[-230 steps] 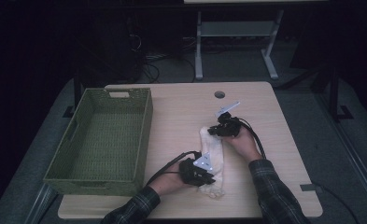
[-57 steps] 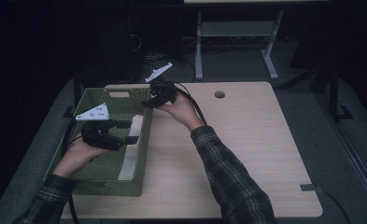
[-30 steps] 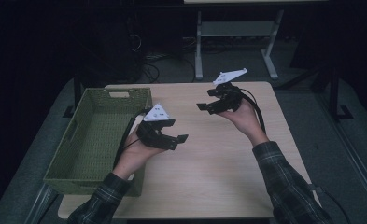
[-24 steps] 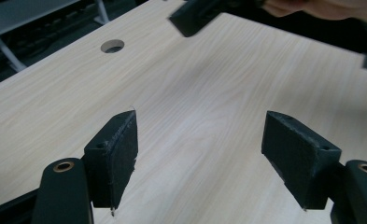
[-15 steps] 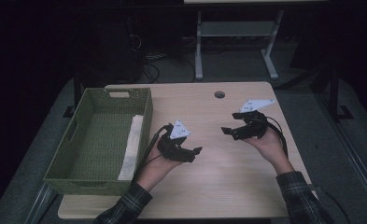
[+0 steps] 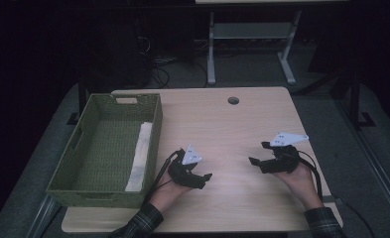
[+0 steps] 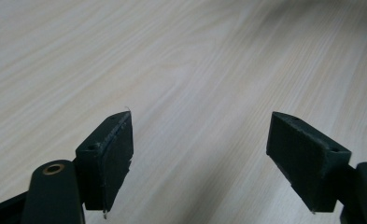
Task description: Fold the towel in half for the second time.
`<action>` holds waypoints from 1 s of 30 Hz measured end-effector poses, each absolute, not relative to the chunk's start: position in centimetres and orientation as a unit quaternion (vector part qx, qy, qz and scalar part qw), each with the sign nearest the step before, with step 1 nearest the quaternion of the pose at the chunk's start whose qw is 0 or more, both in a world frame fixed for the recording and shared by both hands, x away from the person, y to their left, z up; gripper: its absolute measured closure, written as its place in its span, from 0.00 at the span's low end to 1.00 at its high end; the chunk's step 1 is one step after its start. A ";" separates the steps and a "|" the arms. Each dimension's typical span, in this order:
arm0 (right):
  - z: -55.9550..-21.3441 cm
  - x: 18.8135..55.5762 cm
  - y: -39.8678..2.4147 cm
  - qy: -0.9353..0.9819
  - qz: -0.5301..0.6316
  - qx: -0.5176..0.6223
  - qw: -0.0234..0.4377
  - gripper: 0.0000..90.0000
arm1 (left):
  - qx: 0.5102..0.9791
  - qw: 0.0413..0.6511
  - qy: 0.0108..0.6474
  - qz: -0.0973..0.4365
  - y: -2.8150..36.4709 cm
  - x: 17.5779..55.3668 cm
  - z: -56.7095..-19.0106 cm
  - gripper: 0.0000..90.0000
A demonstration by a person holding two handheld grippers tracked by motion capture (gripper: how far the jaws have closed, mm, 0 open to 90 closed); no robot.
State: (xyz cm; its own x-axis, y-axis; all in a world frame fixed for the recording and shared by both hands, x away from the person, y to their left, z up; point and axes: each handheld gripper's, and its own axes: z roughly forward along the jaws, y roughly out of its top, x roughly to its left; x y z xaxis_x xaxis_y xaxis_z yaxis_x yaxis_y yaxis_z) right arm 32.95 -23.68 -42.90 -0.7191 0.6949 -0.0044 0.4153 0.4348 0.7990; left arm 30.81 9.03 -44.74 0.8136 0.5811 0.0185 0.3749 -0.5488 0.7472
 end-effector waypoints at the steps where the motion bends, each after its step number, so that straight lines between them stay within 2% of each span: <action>1: -43.2 32.7 -23.8 0.830 0.410 0.337 0.172 0.21 | 0.871 0.385 0.274 0.132 9.0 30.7 -45.1 0.25; 14: -46.7 28.9 -26.3 0.816 0.374 0.398 0.189 0.18 | 0.876 0.372 0.277 0.133 9.3 31.1 -47.4 0.19; 24: -48.0 28.1 -27.0 0.819 0.347 0.418 0.186 0.17 | 0.879 0.374 0.270 0.117 9.3 31.2 -47.8 0.17; 27: -48.2 28.4 -27.2 0.818 0.359 0.420 0.161 0.16 | 0.879 0.375 0.270 0.117 9.3 31.2 -47.8 0.17; 30: -48.2 28.4 -27.1 0.818 0.358 0.421 0.164 0.15 | 0.879 0.375 0.270 0.116 9.3 31.2 -47.8 0.17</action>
State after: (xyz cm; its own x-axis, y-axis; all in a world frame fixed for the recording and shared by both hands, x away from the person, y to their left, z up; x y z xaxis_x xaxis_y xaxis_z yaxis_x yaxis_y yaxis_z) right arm 28.37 -27.11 -48.19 -0.5924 0.8050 0.0324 0.5703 0.3905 0.7227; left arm 31.21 9.26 -47.81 0.8270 0.5622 0.0007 0.3887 -0.5728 0.7217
